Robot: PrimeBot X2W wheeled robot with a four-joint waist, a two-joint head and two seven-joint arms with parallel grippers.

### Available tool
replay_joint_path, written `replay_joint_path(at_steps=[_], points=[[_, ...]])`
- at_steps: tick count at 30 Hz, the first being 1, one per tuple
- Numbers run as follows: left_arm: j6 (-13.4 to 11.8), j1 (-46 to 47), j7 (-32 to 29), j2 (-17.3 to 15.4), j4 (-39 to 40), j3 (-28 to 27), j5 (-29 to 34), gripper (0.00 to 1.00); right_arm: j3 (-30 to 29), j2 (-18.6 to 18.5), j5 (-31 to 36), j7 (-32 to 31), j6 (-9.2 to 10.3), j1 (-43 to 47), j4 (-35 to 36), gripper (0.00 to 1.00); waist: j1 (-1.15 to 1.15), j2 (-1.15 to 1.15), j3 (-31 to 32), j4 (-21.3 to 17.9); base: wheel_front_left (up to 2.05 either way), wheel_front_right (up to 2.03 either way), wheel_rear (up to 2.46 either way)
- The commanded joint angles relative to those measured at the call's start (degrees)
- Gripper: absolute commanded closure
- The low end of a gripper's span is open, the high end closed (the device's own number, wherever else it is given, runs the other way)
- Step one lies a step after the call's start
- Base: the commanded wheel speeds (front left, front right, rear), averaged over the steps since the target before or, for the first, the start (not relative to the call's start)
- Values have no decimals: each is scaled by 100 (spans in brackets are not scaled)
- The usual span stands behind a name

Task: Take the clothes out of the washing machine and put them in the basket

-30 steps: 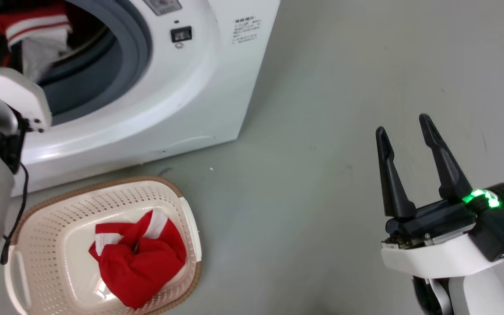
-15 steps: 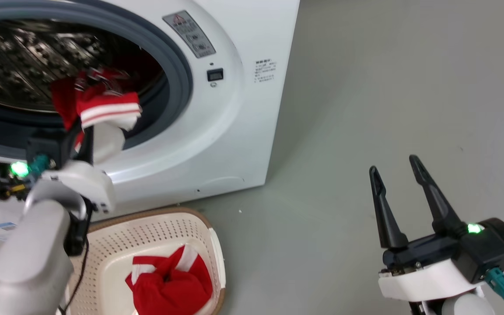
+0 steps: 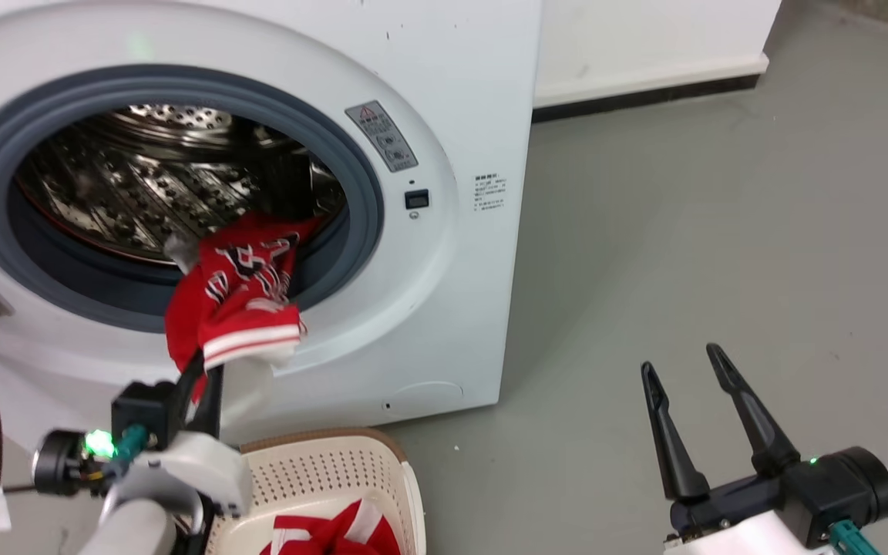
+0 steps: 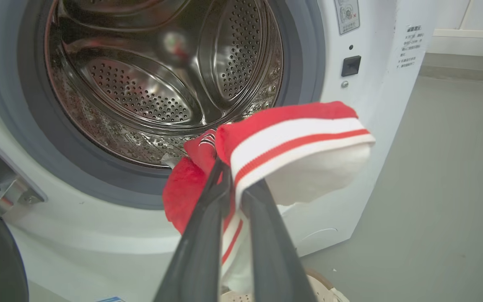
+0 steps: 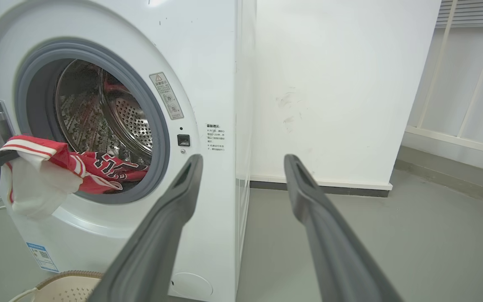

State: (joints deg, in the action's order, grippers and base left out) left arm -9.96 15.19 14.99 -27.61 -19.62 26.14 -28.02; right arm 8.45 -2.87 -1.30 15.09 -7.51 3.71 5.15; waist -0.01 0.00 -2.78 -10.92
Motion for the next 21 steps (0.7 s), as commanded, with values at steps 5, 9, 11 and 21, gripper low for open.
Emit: replay_joint_path(at_steps=[5, 9, 11, 21], points=[[-90, -404, 28, 43, 166, 21, -73, 100, -6, -1, 17, 11, 4, 154, -21, 0, 1, 0, 200, 94, 0, 0, 0], [-98, -611, 28, 92, 117, 56, -141, 100, 29, 0, 14, 11, 4, 176, -37, 0, 1, 0, 224, 105, 0, 0, 0], [-71, -704, 28, 126, 23, 83, -164, 100, 39, 0, 4, 11, 4, 158, -32, 0, 1, 0, 213, 91, 0, 0, 0], [198, -836, 22, 463, -815, -1, -210, 100, 78, 0, 42, 11, 4, -22, -3, 0, 1, 0, -49, -182, 0, 0, 0]])
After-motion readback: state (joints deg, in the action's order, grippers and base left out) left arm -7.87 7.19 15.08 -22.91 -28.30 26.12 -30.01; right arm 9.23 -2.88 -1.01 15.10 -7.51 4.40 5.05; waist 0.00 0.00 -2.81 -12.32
